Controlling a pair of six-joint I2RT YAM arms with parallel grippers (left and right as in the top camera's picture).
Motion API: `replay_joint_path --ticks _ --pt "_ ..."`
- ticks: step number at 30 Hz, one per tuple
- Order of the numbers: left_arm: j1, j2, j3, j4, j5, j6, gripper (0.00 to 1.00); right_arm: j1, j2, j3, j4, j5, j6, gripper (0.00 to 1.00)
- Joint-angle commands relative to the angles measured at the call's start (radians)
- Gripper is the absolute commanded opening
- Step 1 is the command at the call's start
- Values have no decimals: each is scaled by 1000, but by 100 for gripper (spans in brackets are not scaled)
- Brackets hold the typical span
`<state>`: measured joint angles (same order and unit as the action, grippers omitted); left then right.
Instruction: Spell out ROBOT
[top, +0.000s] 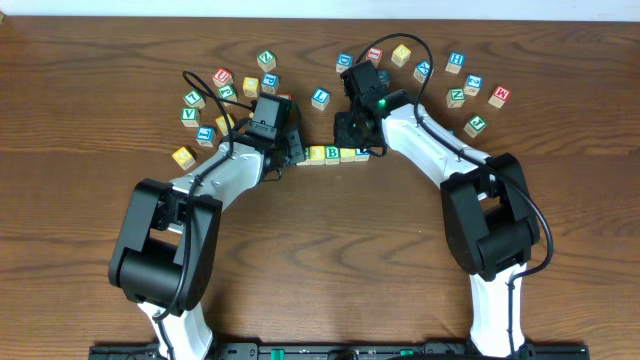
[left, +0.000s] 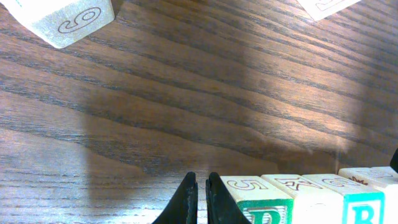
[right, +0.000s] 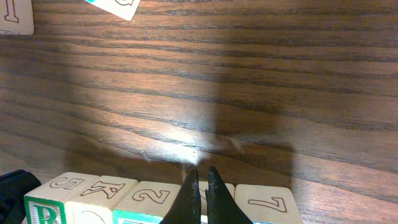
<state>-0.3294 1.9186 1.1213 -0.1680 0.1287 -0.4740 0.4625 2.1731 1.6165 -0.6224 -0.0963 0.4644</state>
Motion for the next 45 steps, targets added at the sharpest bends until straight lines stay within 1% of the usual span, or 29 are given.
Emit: replay_joint_path --ticks 1,25,29,32,36,39,42,45 --pt "3 3 -8 1 -5 -6 7 18 21 13 -7 8 14 1" --pt "3 3 -8 1 -5 -6 8 29 21 13 -13 8 14 1" --pt "3 3 -8 1 -5 -6 7 29 21 13 7 9 13 2" --pt "3 3 -8 1 -5 -6 8 17 16 14 47 11 0 2" --pt "3 3 -8 1 -5 -6 7 -12 -15 20 59 11 -10 1" --pt "3 3 -8 2 -5 -6 7 -36 -51 20 60 10 -18 4" --pt "3 3 -8 2 -5 -6 7 -48 -62 20 41 8 -18 5" --pt "3 3 -8 2 -5 -6 8 -51 -56 17 9 14 -17 4"
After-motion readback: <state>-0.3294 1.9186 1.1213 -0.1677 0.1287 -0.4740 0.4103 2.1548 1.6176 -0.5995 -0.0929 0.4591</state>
